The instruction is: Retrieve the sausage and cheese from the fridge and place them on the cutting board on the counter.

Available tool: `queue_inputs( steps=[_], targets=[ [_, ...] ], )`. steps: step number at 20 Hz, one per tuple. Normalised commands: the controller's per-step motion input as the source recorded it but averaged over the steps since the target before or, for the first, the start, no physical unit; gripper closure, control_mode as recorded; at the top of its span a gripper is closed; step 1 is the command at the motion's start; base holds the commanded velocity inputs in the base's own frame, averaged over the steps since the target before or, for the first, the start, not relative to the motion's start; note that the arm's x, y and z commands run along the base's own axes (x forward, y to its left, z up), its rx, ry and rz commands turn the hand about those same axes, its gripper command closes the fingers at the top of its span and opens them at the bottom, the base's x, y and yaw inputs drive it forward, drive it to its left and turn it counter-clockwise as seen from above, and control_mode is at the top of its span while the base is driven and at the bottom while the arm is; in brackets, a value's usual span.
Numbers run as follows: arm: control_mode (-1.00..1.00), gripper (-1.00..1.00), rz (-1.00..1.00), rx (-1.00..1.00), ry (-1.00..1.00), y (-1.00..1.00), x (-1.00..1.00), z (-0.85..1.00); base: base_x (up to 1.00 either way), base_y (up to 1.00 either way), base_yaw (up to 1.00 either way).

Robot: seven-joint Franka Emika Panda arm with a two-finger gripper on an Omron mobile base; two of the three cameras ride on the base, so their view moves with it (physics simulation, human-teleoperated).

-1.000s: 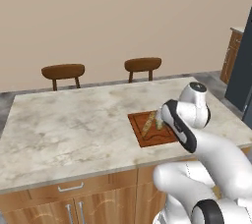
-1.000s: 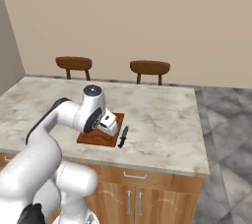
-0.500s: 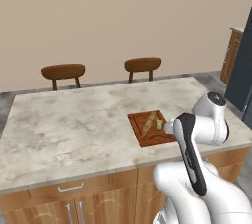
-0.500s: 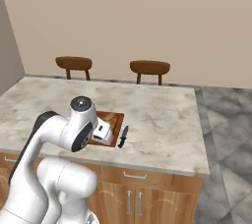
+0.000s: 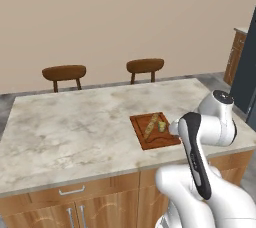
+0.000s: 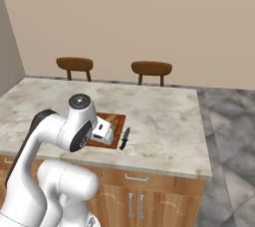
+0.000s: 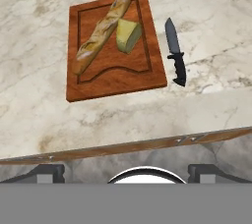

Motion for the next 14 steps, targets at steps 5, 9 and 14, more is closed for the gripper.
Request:
queue_inputs(
  steps=[5, 9, 14],
  targets=[
    [1.0, -1.0, 0.0, 0.0, 0.0, 0.0, 0.0, 0.0, 0.0, 0.0, 0.0],
    [1.0, -1.0, 0.0, 0.0, 0.0, 0.0, 0.0, 0.0, -0.25, -0.09, 0.0],
    [1.0, -1.0, 0.0, 0.0, 0.0, 0.0, 0.0, 0.0, -0.64, -0.19, 0.03]
  ],
)
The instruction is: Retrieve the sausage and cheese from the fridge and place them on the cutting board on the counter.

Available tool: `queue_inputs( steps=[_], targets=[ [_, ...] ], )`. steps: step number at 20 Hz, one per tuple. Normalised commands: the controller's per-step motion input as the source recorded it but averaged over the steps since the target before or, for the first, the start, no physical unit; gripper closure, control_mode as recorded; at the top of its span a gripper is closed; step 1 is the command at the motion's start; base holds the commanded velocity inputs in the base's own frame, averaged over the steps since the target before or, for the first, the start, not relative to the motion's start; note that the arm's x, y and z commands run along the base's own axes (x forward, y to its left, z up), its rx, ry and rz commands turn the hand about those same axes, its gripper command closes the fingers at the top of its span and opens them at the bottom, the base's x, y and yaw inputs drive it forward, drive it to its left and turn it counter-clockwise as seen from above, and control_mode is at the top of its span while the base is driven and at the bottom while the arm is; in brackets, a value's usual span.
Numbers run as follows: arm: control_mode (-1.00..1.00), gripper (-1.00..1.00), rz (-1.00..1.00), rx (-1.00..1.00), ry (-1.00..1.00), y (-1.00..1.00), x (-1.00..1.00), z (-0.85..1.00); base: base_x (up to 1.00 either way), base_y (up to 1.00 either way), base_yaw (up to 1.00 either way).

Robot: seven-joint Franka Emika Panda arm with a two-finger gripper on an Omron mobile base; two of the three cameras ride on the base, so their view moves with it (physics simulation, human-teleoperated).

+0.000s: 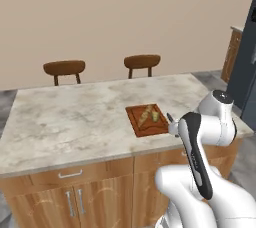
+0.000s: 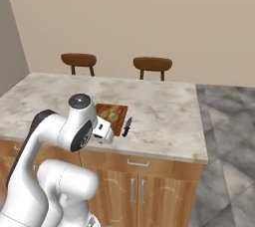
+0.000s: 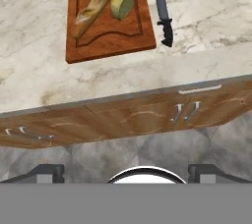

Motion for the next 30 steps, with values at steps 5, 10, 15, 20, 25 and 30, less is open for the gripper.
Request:
queue_inputs(
  steps=[5, 10, 15, 20, 25, 30],
  targets=[
    [1.0, -1.0, 0.0, 0.0, 0.0, 0.0, 0.0, 0.0, -0.15, -0.67, -0.05],
    [1.0, -1.0, 0.0, 0.0, 0.0, 0.0, 0.0, 0.0, 0.12, -0.76, -0.04],
    [1.0, -1.0, 0.0, 0.0, 0.0, 0.0, 0.0, 0.0, 0.2, -0.78, 0.0],
    [1.0, -1.0, 0.0, 0.0, 0.0, 0.0, 0.0, 0.0, 0.3, -0.77, 0.0],
    [1.0, -1.0, 0.0, 0.0, 0.0, 0.0, 0.0, 0.0, 0.4, -0.73, 0.0],
    [1.0, -1.0, 0.0, 0.0, 0.0, 0.0, 0.0, 0.0, 0.46, -0.68, 0.0]
  ],
)
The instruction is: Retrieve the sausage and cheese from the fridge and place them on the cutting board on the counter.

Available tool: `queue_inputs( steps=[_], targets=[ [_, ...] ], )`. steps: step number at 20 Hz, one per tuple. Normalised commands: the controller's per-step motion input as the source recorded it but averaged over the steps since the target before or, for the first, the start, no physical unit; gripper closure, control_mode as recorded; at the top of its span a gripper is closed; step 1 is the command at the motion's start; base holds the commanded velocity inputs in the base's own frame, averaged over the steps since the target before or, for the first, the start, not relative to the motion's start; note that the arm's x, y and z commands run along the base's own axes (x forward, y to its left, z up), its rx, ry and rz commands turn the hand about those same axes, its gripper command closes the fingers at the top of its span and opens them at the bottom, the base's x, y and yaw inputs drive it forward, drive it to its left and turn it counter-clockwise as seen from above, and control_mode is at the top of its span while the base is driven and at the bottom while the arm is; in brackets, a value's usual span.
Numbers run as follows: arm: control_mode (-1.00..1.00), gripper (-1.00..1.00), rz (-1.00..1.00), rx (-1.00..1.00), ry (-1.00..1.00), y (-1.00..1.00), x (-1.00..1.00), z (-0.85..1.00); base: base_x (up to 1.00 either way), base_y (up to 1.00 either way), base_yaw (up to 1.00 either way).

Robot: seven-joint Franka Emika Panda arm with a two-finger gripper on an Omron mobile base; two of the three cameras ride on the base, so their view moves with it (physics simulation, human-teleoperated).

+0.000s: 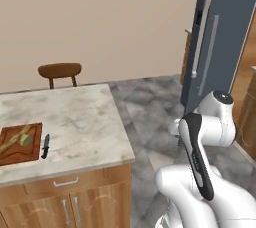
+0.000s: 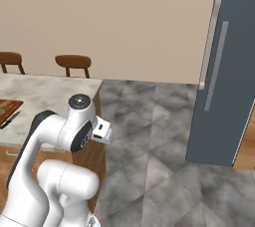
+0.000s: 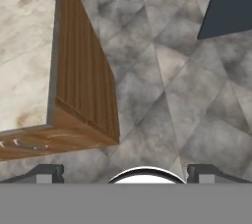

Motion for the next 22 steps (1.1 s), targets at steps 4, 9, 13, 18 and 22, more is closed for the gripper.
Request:
queue_inputs(
  steps=[4, 9, 13, 18, 22],
  targets=[
    [1.0, -1.0, 0.0, 0.0, 0.0, 0.0, 0.0, 0.0, 0.62, -0.47, 0.09],
    [1.0, -1.0, 0.0, 0.0, 0.0, 0.0, 0.0, 0.0, 0.72, -0.33, 0.16],
    [1.0, -1.0, 0.0, 0.0, 0.0, 0.0, 0.0, 0.0, 0.79, -0.3, 0.14],
    [1.0, -1.0, 0.0, 0.0, 0.0, 0.0, 0.0, 0.0, 0.86, -0.29, 0.08],
    [1.0, -1.0, 0.0, 0.0, 0.0, 0.0, 0.0, 0.0, 0.68, -0.48, 0.0]
  ],
)
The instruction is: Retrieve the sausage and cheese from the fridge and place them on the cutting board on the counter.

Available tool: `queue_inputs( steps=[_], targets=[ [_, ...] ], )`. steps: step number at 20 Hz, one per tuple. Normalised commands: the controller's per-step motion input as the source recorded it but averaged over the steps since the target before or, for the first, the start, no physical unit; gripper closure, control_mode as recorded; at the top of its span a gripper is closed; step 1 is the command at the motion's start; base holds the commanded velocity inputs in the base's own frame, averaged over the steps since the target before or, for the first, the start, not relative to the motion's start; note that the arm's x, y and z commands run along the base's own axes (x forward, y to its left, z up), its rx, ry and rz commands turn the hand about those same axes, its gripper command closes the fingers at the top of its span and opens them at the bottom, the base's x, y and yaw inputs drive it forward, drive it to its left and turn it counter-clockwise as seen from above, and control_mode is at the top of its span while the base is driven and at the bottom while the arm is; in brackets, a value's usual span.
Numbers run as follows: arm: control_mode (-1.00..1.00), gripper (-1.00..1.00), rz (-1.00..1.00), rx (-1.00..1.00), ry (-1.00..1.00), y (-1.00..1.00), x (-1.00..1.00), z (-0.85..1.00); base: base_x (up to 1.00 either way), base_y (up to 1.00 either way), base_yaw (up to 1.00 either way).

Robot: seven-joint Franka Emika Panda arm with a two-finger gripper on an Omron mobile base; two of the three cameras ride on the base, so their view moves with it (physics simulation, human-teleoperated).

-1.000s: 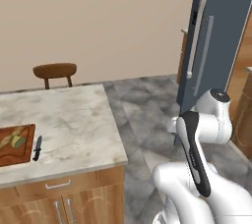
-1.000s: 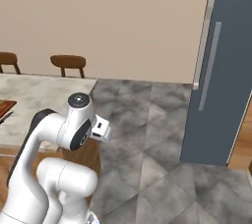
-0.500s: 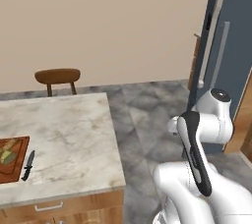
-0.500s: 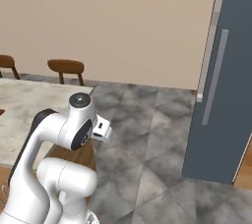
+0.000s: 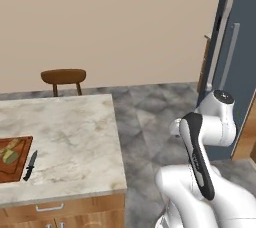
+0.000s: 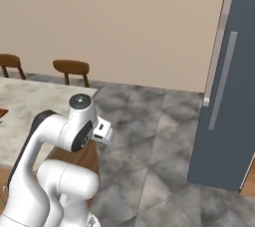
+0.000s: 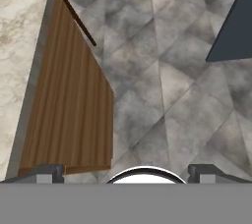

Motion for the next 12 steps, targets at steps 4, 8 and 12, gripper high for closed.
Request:
queue_inputs(
  steps=[4, 8, 12],
  targets=[
    [1.0, -1.0, 0.0, 0.0, 0.0, 0.0, 0.0, 0.0, 0.38, -0.54, 0.1],
    [1.0, -1.0, 0.0, 0.0, 0.0, 0.0, 0.0, 0.0, 0.16, -0.62, -0.01],
    [1.0, -1.0, 0.0, 0.0, 0.0, 0.0, 0.0, 0.0, -0.04, -0.6, -0.24]
  ],
)
